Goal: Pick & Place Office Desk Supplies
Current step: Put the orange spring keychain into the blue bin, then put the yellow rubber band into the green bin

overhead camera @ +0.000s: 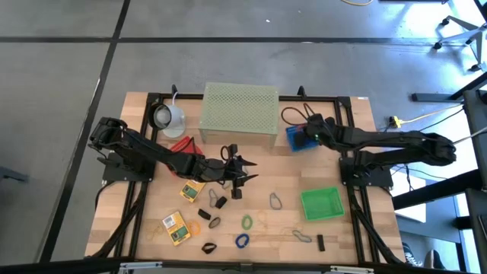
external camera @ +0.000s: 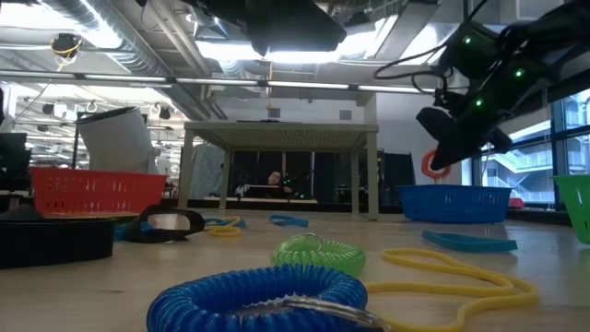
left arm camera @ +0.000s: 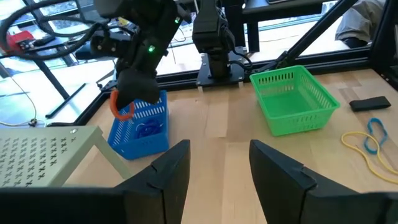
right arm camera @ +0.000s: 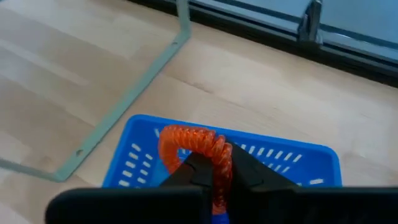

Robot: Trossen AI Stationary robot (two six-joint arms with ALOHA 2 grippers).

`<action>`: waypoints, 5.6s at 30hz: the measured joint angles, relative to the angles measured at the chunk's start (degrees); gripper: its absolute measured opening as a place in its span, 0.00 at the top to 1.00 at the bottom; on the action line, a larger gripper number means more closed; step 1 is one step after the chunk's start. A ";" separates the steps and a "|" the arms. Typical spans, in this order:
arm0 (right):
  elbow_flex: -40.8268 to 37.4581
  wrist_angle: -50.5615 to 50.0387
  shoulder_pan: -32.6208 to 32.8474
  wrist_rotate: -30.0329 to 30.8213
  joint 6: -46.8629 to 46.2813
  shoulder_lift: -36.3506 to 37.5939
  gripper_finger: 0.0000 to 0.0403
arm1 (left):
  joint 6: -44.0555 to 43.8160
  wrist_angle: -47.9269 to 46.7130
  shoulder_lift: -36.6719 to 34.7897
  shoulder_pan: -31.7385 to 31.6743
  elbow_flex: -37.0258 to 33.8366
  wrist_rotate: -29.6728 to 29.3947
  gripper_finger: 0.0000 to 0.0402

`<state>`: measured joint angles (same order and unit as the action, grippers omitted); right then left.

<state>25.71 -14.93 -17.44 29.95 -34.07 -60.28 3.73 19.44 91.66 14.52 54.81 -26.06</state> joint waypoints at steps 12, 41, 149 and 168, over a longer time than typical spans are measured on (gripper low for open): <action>0.00 -0.01 -1.28 -2.86 -0.02 -3.73 0.78 | -0.02 -0.73 0.00 0.00 0.00 0.00 0.60; 10.80 -5.21 12.87 -13.84 -1.09 -0.56 0.64 | -20.62 -38.56 1.03 -0.22 -0.05 2.12 0.60; 10.82 41.10 30.29 -20.52 27.72 -18.44 0.64 | -2.77 -38.48 11.91 8.87 23.80 -39.03 0.99; 10.80 45.20 30.24 -20.35 27.73 -20.14 0.64 | -2.19 -34.07 11.91 8.57 23.80 -36.48 0.99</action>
<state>36.51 30.26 12.80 9.61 -6.34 -80.42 1.53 -14.63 103.57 23.09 78.61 -62.55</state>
